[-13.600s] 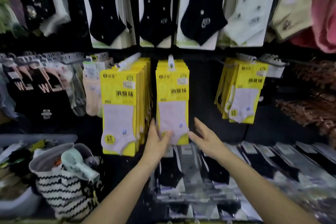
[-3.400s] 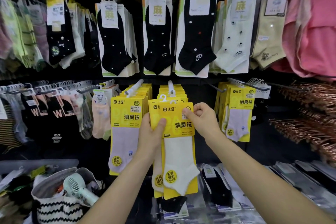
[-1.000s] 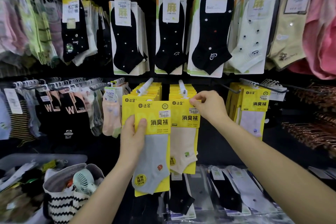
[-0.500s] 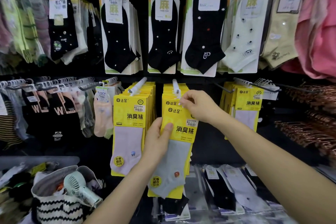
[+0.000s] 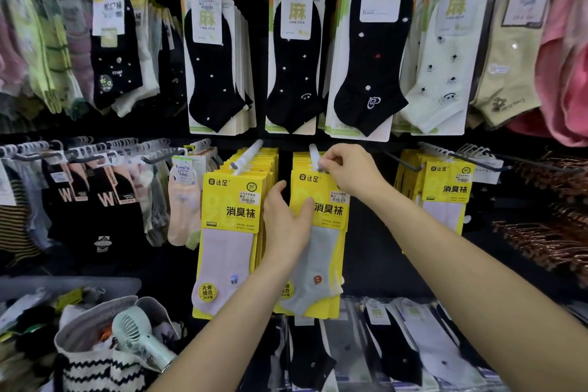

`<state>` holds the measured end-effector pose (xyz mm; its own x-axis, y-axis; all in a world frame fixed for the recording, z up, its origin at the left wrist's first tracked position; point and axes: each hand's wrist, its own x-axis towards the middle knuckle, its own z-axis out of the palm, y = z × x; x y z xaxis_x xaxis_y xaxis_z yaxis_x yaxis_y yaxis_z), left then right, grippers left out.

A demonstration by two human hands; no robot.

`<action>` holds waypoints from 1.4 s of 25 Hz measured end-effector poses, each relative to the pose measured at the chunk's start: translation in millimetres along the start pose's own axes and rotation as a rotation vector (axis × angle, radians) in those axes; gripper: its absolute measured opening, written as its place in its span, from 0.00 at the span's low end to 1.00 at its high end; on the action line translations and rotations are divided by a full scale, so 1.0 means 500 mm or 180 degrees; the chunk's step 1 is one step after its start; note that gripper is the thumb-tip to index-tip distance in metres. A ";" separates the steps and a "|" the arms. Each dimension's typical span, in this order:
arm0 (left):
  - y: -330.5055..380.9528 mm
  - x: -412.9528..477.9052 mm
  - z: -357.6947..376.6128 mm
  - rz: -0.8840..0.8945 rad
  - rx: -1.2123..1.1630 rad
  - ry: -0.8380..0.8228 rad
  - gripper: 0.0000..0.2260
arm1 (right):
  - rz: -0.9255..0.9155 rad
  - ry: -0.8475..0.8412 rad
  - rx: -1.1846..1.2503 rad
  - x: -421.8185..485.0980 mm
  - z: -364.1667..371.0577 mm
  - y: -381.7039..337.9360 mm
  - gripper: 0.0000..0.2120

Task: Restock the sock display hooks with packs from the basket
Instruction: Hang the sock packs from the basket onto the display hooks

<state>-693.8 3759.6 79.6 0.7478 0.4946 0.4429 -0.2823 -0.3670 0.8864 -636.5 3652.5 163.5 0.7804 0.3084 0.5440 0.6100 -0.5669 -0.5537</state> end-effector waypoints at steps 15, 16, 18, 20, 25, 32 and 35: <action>-0.015 0.069 0.028 -0.0402 -0.0958 -0.0748 0.22 | 0.0510 -0.0287 0.2656 -0.064 0.090 0.102 0.20; -0.014 0.075 0.031 -0.0396 -0.0961 -0.0744 0.22 | 0.0514 -0.0308 0.2681 -0.058 0.091 0.104 0.19; -0.014 0.082 0.035 -0.0335 -0.0969 -0.0744 0.21 | 0.0556 -0.0308 0.2698 -0.045 0.094 0.108 0.17; -0.016 0.087 0.039 -0.0211 -0.0921 -0.0757 0.19 | 0.0614 -0.0299 0.2716 -0.033 0.098 0.112 0.17; -0.044 0.083 0.042 0.0142 -0.0890 -0.0861 0.15 | 0.0564 -0.0265 0.2600 -0.032 0.115 0.136 0.18; -0.105 0.042 0.040 -0.0041 -0.0876 -0.1032 0.16 | 0.0646 -0.0351 0.2500 -0.092 0.170 0.164 0.21; -0.103 0.041 0.036 -0.0069 -0.0870 -0.1075 0.14 | 0.0586 -0.0506 0.2510 -0.098 0.161 0.161 0.25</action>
<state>-653.0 3774.2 40.6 0.8971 0.1976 0.3952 -0.3793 -0.1147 0.9182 -614.7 3653.3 41.5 0.8514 0.4008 0.3384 0.3417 0.0657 -0.9375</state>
